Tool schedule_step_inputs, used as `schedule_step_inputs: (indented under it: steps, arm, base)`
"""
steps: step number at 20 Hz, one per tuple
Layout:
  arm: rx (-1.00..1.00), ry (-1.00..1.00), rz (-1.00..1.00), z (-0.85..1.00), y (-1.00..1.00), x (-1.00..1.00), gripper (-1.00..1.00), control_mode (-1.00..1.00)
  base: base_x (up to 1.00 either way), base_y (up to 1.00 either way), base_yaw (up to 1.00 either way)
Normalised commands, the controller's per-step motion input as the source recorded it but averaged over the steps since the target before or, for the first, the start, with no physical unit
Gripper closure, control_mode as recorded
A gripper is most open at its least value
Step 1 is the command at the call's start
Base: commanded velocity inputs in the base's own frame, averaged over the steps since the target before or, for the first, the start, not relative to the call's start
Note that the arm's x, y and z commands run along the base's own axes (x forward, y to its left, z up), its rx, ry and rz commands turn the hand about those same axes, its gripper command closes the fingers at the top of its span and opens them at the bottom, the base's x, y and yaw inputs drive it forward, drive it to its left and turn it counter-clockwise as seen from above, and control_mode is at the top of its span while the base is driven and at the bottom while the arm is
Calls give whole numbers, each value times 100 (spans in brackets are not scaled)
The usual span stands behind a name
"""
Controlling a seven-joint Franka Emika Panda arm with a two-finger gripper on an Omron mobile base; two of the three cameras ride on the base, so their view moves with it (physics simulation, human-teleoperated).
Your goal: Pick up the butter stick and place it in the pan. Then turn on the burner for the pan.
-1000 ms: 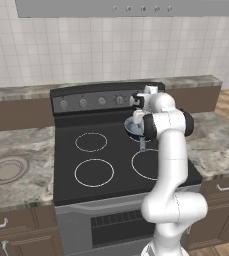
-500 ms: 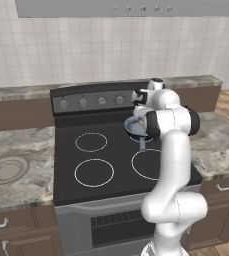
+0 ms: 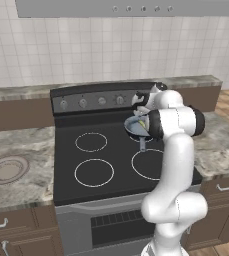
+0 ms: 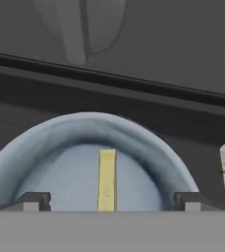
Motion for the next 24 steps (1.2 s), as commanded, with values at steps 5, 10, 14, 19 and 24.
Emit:
schedule_step_inputs:
  steps: [5, 10, 14, 19, 24]
  arm:
    - [0, -22, 0, 31, 0, 0, -100, -100]
    - [2, -15, 0, 29, 0, 0, -100, -100]
    - [1, -14, 0, 19, 0, 0, -100, -100]
    - [3, -10, 0, 13, 0, 0, -100, -100]
    - [4, -9, 0, 5, 0, 7, -100, -100]
  base:
    - [0, 0, 0]
    - [0, 0, 0]
    - [0, 0, 0]
    - [0, 0, 0]
    - [0, 0, 0]
